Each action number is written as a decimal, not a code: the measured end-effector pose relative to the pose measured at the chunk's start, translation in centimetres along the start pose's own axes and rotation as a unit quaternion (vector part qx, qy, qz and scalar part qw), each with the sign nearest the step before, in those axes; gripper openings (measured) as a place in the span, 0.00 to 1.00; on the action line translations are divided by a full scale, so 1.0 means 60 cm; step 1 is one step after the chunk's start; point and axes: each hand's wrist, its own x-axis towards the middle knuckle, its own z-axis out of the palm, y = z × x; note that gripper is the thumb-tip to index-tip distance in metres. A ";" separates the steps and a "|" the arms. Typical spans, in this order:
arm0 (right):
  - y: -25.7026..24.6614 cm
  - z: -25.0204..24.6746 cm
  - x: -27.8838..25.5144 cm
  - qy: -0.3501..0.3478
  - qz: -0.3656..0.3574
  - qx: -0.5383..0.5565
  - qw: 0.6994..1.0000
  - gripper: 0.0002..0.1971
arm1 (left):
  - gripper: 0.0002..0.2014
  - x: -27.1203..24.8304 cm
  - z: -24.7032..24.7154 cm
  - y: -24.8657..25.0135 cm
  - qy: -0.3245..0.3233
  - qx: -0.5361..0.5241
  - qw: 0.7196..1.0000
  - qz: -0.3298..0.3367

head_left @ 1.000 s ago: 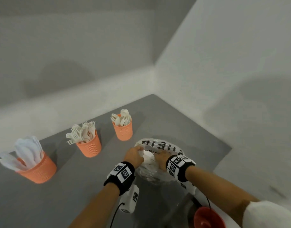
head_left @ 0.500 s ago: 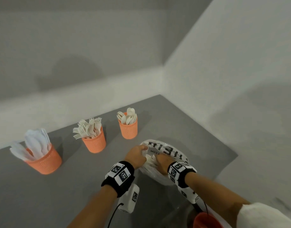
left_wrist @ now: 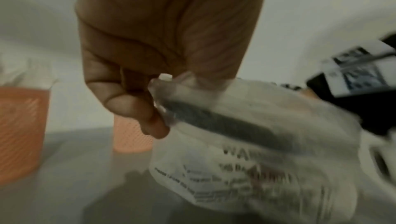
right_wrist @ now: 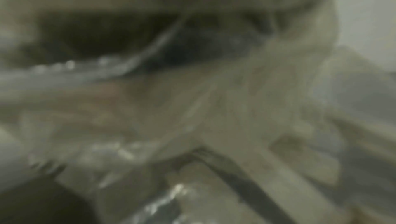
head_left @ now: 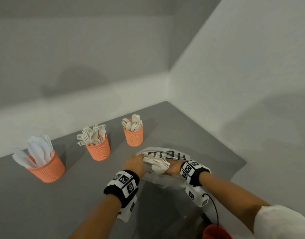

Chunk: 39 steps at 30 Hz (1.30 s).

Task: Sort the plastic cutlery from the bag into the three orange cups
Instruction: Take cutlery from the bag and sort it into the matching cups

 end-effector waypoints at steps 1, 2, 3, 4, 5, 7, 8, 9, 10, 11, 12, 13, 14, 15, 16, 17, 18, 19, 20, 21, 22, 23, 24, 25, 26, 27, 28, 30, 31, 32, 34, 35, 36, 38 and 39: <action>0.000 0.003 -0.005 0.014 -0.028 -0.028 0.999 0.30 | 0.24 0.003 -0.004 -0.003 -0.005 -0.021 1.000 0.005; -0.003 0.005 -0.014 0.031 -0.041 -0.048 0.998 0.28 | 0.24 0.006 -0.010 -0.007 -0.008 -0.046 0.999 0.015; -0.001 0.009 -0.016 0.048 -0.049 -0.051 0.996 0.26 | 0.24 0.009 -0.014 -0.012 -0.013 -0.079 0.996 0.026; -0.002 0.010 -0.021 0.057 -0.063 -0.044 0.995 0.24 | 0.23 0.010 -0.018 -0.016 -0.023 -0.128 0.991 0.039; 0.001 0.012 -0.020 0.062 -0.077 -0.029 0.995 0.24 | 0.21 0.010 -0.021 -0.022 -0.036 -0.190 0.980 0.050; 0.009 0.008 -0.023 0.061 -0.082 -0.001 0.995 0.25 | 0.16 0.005 -0.025 -0.032 -0.068 -0.318 0.944 0.046; 0.010 0.003 -0.028 0.063 -0.073 0.006 0.995 0.24 | 0.15 0.002 -0.027 -0.036 -0.079 -0.366 0.927 0.034; 0.011 -0.002 -0.030 0.068 -0.066 0.010 0.995 0.23 | 0.16 0.002 -0.026 -0.039 -0.092 -0.389 0.916 0.026; 0.011 -0.006 -0.035 0.070 -0.068 0.016 0.995 0.22 | 0.19 0.002 -0.023 -0.040 -0.102 -0.392 0.914 0.027; 0.012 -0.009 -0.034 0.073 -0.082 0.023 0.994 0.21 | 0.24 0.003 -0.017 -0.039 -0.106 -0.378 0.919 0.035; 0.007 -0.014 -0.039 0.074 -0.101 0.031 0.992 0.20 | 0.28 0.004 -0.011 -0.036 -0.100 -0.363 0.925 0.044; 0.003 -0.018 -0.040 0.081 -0.121 0.042 0.988 0.17 | 0.30 0.006 -0.006 -0.032 -0.087 -0.351 0.931 0.050; -0.003 -0.025 -0.044 0.091 -0.130 0.055 0.986 0.12 | 0.31 0.007 -0.001 -0.026 -0.065 -0.344 0.935 0.050; -0.006 -0.032 -0.045 0.105 -0.142 0.076 0.981 0.08 | 0.31 0.008 0.004 -0.020 -0.043 -0.338 0.939 0.041; -0.010 -0.041 -0.048 0.121 -0.151 0.101 0.976 0.11 | 0.32 0.009 0.007 -0.013 -0.025 -0.335 0.942 0.030; -0.014 -0.049 -0.053 0.138 -0.162 0.136 0.968 0.16 | 0.32 0.012 0.009 -0.007 -0.012 -0.331 0.943 0.020; -0.018 -0.059 -0.059 0.155 -0.165 0.171 0.959 0.17 | 0.32 0.015 0.011 0.000 0.001 -0.323 0.946 0.013; -0.021 -0.069 -0.064 0.172 -0.168 0.204 0.949 0.17 | 0.32 0.018 0.012 0.007 0.011 -0.310 0.951 0.007; -0.024 -0.080 -0.069 0.186 -0.167 0.237 0.939 0.15 | 0.31 0.021 0.012 0.014 0.020 -0.293 0.956 0.006; -0.026 -0.092 -0.075 0.198 -0.171 0.271 0.926 0.12 | 0.31 0.024 0.012 0.020 0.028 -0.276 0.961 0.006; -0.028 -0.104 -0.080 0.205 -0.175 0.303 0.914 0.09 | 0.31 0.026 0.011 0.026 0.036 -0.260 0.965 0.004; -0.030 -0.117 -0.087 0.211 -0.184 0.337 0.899 0.07 | 0.30 0.028 0.011 0.030 0.040 -0.248 0.968 0.001; -0.030 -0.128 -0.092 0.219 -0.190 0.372 0.882 0.07 | 0.30 0.031 0.013 0.034 0.045 -0.241 0.970 -0.002; -0.030 -0.140 -0.098 0.231 -0.195 0.409 0.861 0.06 | 0.30 0.034 0.014 0.037 0.048 -0.234 0.971 -0.003; -0.031 -0.151 -0.104 0.247 -0.198 0.435 0.843 0.07 | 0.30 0.036 0.015 0.041 0.054 -0.226 0.973 -0.001; -0.031 -0.161 -0.110 0.265 -0.200 0.452 0.828 0.07 | 0.30 0.038 0.016 0.043 0.052 -0.219 0.974 0.001; -0.031 -0.170 -0.113 0.281 -0.198 0.461 0.818 0.07 | 0.29 0.039 0.018 0.045 0.048 -0.215 0.975 0.006; -0.035 -0.182 -0.114 0.303 -0.194 0.481 0.800 0.07 | 0.27 0.039 0.021 0.045 0.027 -0.221 0.975 0.026; -0.038 -0.185 -0.113 0.309 -0.192 0.493 0.791 0.07 | 0.25 0.037 0.021 0.044 0.020 -0.230 0.972 0.036; -0.042 -0.185 -0.111 0.312 -0.190 0.504 0.783 0.07 | 0.23 0.038 0.022 0.041 0.025 -0.238 0.970 0.047; -0.053 -0.180 -0.107 0.310 -0.188 0.522 0.772 0.09 | 0.18 0.036 0.016 0.033 0.075 -0.264 0.960 0.061; -0.061 -0.175 -0.104 0.308 -0.188 0.530 0.767 0.09 | 0.14 0.033 0.009 0.030 0.114 -0.290 0.948 0.063; -0.069 -0.168 -0.099 0.305 -0.188 0.538 0.763 0.10 | 0.11 0.027 -0.001 0.026 0.153 -0.331 0.929 0.062; -0.094 -0.155 -0.086 0.292 -0.185 0.557 0.755 0.09 | 0.11 0.007 -0.026 0.018 0.171 -0.473 0.864 0.028; -0.109 -0.147 -0.079 0.283 -0.186 0.564 0.753 0.09 | 0.12 -0.002 -0.036 0.011 0.148 -0.553 0.820 0.000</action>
